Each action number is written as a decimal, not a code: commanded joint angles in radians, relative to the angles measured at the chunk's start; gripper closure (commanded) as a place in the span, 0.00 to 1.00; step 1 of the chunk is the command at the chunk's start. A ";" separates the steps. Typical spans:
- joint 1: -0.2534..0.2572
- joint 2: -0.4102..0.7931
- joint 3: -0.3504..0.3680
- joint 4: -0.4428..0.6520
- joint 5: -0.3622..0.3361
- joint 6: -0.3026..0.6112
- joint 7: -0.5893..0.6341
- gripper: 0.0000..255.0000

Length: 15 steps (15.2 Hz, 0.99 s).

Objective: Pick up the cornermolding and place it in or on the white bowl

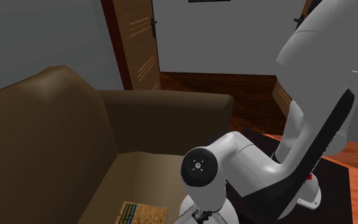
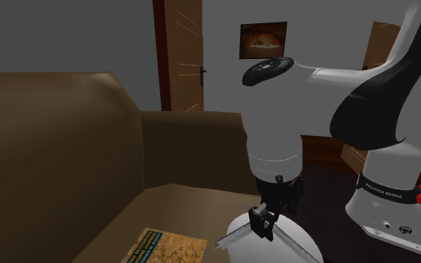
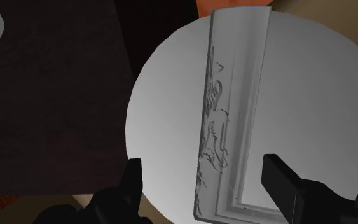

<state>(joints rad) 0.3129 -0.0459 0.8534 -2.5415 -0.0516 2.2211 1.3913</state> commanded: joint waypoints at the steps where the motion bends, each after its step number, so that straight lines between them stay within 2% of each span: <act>1: 0.000 0.000 0.000 0.000 0.000 0.000 0.000 0.00; 3: 0.000 0.000 0.000 0.000 0.000 0.000 0.000 0.00; 7: 0.016 -0.092 -0.010 0.080 0.080 -0.141 -0.063 0.00; 15: 0.016 -0.092 -0.010 0.080 0.080 -0.141 -0.063 0.00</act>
